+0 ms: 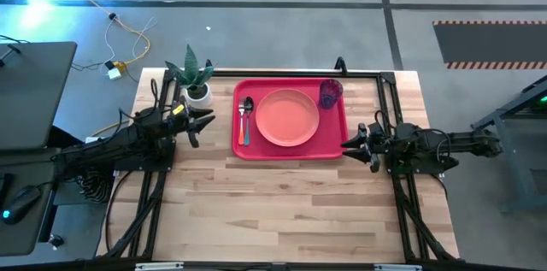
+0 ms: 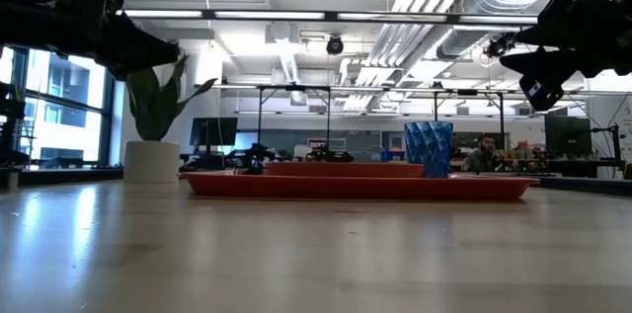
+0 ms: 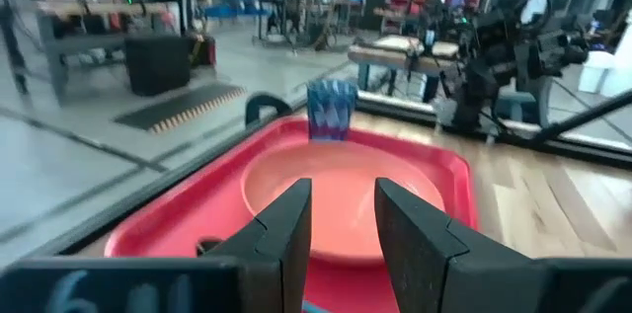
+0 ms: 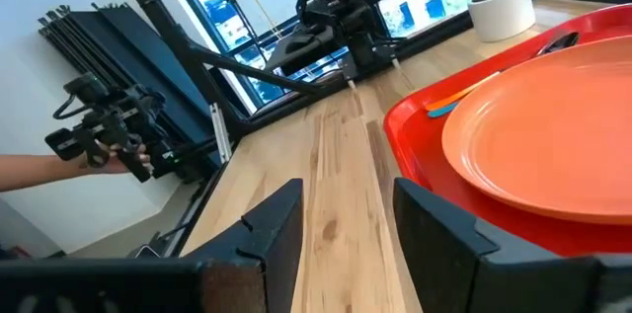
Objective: Pick and place plate/cup/fork/spoon on tray
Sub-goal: Return to Home Position
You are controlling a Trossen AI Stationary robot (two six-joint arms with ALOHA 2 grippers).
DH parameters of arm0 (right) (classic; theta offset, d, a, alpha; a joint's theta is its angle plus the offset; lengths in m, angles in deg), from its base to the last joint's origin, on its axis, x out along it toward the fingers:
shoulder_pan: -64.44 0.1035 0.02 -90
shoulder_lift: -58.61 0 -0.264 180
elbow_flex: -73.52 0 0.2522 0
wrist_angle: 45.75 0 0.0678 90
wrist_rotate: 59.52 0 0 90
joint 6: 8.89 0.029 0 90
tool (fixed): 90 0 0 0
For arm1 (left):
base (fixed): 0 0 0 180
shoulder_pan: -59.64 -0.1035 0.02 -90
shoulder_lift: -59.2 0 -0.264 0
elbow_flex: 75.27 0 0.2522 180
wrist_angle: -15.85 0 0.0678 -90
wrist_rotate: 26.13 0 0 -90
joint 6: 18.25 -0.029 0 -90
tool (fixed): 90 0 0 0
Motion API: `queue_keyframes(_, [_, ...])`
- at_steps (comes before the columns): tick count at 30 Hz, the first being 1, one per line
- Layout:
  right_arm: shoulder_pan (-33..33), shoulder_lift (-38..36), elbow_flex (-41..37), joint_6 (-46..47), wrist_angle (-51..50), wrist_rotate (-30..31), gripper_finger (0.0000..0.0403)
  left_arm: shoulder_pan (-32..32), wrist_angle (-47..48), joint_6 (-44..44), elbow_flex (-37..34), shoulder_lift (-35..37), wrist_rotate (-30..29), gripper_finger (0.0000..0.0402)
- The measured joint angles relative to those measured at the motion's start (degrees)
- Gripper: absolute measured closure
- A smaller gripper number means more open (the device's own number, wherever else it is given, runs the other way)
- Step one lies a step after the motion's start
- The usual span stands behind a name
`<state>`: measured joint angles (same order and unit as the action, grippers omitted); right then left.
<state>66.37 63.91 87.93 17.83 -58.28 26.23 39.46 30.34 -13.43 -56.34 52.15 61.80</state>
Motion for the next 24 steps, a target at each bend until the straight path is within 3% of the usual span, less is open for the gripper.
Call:
queue_keyframes(8, [0.0,0.0,0.0,0.2,-0.1,0.0,0.0253,0.0,-4.2,-3.0,-0.4,0.0,-0.5,0.0298])
queue_keyframes(11, [0.0,0.0,0.0,0.2,-0.1,0.0,0.0253,0.0,-10.3,-1.9,-4.5,0.0,0.4,0.0298])
queue_keyframes(24, [0.0,0.0,0.0,0.3,-0.2,0.0,0.0253,0.1,-10.4,-3.9,-4.4,0.3,-0.1,0.0298])
